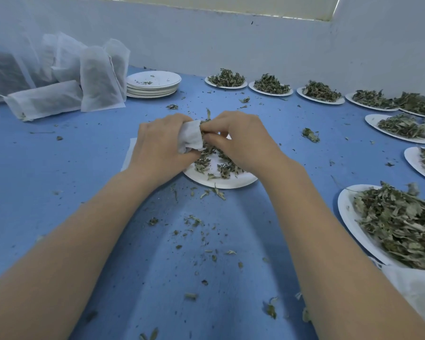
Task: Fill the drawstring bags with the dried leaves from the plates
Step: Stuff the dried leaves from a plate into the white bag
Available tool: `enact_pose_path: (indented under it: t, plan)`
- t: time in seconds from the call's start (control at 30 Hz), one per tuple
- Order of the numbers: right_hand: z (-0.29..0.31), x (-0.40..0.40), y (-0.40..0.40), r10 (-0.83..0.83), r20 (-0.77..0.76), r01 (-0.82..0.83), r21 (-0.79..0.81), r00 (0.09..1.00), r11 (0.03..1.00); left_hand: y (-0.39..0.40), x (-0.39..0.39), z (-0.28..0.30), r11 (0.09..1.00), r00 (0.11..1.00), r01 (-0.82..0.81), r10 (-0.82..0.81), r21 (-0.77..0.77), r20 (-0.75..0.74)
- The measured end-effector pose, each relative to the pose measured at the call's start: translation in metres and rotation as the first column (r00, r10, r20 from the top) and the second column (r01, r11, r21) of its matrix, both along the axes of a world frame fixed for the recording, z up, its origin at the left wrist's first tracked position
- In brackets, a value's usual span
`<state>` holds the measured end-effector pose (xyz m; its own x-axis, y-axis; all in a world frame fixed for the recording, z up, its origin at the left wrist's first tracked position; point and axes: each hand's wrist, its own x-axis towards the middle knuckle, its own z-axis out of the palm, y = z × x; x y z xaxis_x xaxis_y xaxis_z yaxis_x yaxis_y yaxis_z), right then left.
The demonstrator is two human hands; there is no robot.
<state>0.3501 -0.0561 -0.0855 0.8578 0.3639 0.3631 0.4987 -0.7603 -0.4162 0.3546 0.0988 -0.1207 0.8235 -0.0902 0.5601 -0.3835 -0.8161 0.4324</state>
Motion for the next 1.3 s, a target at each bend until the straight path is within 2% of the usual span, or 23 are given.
enact_pose_path:
  t: [0.1,0.17,0.23,0.37,0.47,0.57,0.63,0.7,0.8,0.87,1.0,1.1,1.2,1.27,1.3]
  plan:
    - [0.001,-0.003,0.002,0.015,-0.071,-0.003,0.154,0.997,0.988,0.0,0.001,-0.002,0.993,0.999,-0.009,0.004,0.116,0.045]
    - [-0.001,-0.004,0.004,-0.013,-0.115,0.051,0.336,0.993,0.941,-0.001,0.0,-0.001,0.989,0.998,0.002,-0.011,0.146,0.061]
    - [-0.004,-0.004,0.009,-0.071,-0.121,0.118,0.443,0.99,0.889,-0.003,-0.003,0.0,0.986,0.996,0.031,-0.045,0.164,0.082]
    - [-0.007,-0.002,0.012,-0.19,-0.096,0.213,0.496,0.977,0.842,-0.009,-0.006,0.0,0.977,0.982,0.064,-0.098,0.202,0.159]
    - [-0.007,-0.001,0.009,-0.235,-0.084,0.246,0.475,0.969,0.845,-0.011,-0.007,0.001,0.983,0.977,0.072,-0.103,0.166,0.188]
    - [-0.007,-0.002,0.006,-0.108,-0.245,0.217,0.478,0.964,0.851,-0.011,-0.006,0.001,0.992,0.982,0.062,-0.08,0.109,0.169]
    - [-0.005,-0.003,0.004,0.037,-0.35,0.18,0.566,0.936,0.805,-0.01,-0.004,-0.001,0.994,0.986,0.04,-0.055,0.099,0.158]
    - [-0.003,-0.004,0.001,0.141,-0.386,0.168,0.663,0.912,0.73,-0.009,-0.001,-0.003,0.998,0.988,0.017,-0.025,0.058,0.152]
    - [0.001,-0.002,-0.004,0.169,-0.379,0.165,0.705,0.91,0.69,-0.01,0.001,-0.003,1.0,0.989,-0.017,0.019,-0.014,0.149]
    - [0.001,-0.003,-0.006,0.143,-0.349,0.148,0.684,0.926,0.714,-0.011,0.001,-0.003,0.998,0.99,-0.032,0.04,-0.06,0.136]
    - [0.0,-0.005,-0.007,0.011,-0.193,0.104,0.576,0.981,0.811,-0.011,0.001,-0.003,0.99,0.996,-0.029,0.04,-0.138,0.079]
    - [0.002,-0.007,-0.004,-0.031,-0.102,0.076,0.469,0.994,0.88,-0.01,0.001,-0.002,0.991,0.998,-0.012,0.021,-0.136,0.066]
    - [0.006,-0.007,0.003,-0.047,-0.024,0.051,0.213,0.999,0.976,-0.009,0.001,-0.002,1.0,0.993,0.024,-0.022,-0.012,0.114]
    - [0.009,-0.007,0.01,-0.029,0.028,0.03,-0.016,0.999,0.999,-0.009,0.002,-0.004,0.992,0.988,0.027,-0.046,0.126,0.15]
    - [0.009,-0.008,0.013,-0.015,0.027,0.017,-0.066,1.0,0.998,-0.008,0.002,-0.005,0.987,0.986,0.026,-0.052,0.161,0.158]
